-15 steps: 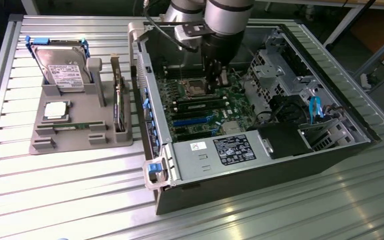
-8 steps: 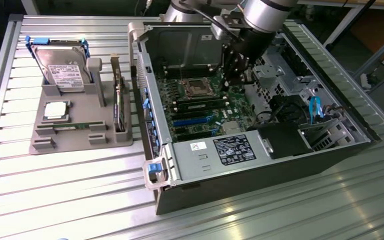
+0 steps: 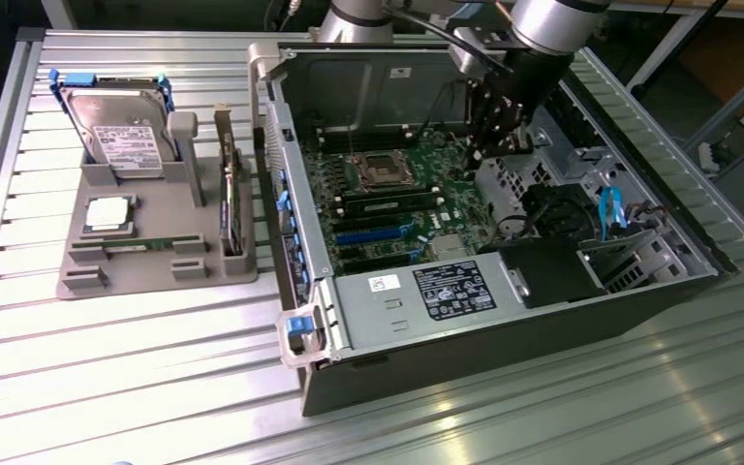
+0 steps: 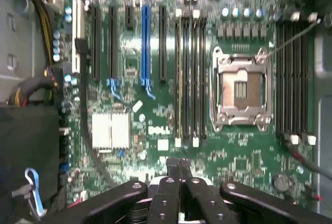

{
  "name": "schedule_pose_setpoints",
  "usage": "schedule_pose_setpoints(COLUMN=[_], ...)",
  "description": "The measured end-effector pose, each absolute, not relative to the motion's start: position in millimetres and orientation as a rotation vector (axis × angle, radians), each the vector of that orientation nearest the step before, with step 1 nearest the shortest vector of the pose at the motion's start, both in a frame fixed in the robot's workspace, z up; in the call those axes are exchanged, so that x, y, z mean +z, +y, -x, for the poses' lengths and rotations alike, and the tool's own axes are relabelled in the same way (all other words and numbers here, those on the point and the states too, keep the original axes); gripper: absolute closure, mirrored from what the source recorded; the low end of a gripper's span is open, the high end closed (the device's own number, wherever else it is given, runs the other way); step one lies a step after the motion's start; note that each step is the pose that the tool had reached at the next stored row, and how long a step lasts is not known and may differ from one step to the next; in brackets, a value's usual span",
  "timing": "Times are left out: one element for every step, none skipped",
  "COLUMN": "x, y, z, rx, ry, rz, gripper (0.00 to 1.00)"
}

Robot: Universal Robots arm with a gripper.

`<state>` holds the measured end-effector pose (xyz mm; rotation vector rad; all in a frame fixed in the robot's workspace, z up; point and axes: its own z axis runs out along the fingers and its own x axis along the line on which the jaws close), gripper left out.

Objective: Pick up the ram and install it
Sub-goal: 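Insert the ram into the slot, then press down the ram until it locks into place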

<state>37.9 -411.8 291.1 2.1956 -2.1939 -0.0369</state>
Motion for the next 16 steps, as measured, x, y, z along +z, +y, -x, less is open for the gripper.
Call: schedule_pose_setpoints(x=[291, 291, 289, 283, 278, 269, 261, 255, 251, 246, 240, 236, 233, 233, 238, 242], y=[-412, -412, -412, -412, -412, -411, -409, -409, -409, -409, -409, -409, -409, -409, -409, -408], z=[-38, -38, -32, -23, -18, -17, -17, -15, -14, -14, -14, -14, -13, -12, -12, -12], rx=[-0.036, -0.036, -0.036, -0.036, -0.036, -0.036, -0.036, -0.036, -0.036, -0.036, -0.036, -0.036, -0.036, -0.032, -0.029, -0.026], ry=[-2.194, -2.194, -2.194, -2.194, -2.194, -2.194, -2.195, -2.195, -2.194, -2.195, -2.195, -2.195, -2.194, -2.197, -2.198, -2.199], rz=[-2.196, -2.196, -2.196, -2.196, -2.196, -2.196, -2.196, -2.196, -2.196, -2.196, -2.196, -2.196, -2.196, -2.198, -2.200, -2.201], gripper=[0.91, 0.91, 0.91, 0.91, 0.91, 0.91, 0.91, 0.91, 0.91, 0.91, 0.91, 0.91, 0.91, 0.91, 0.91, 0.91])
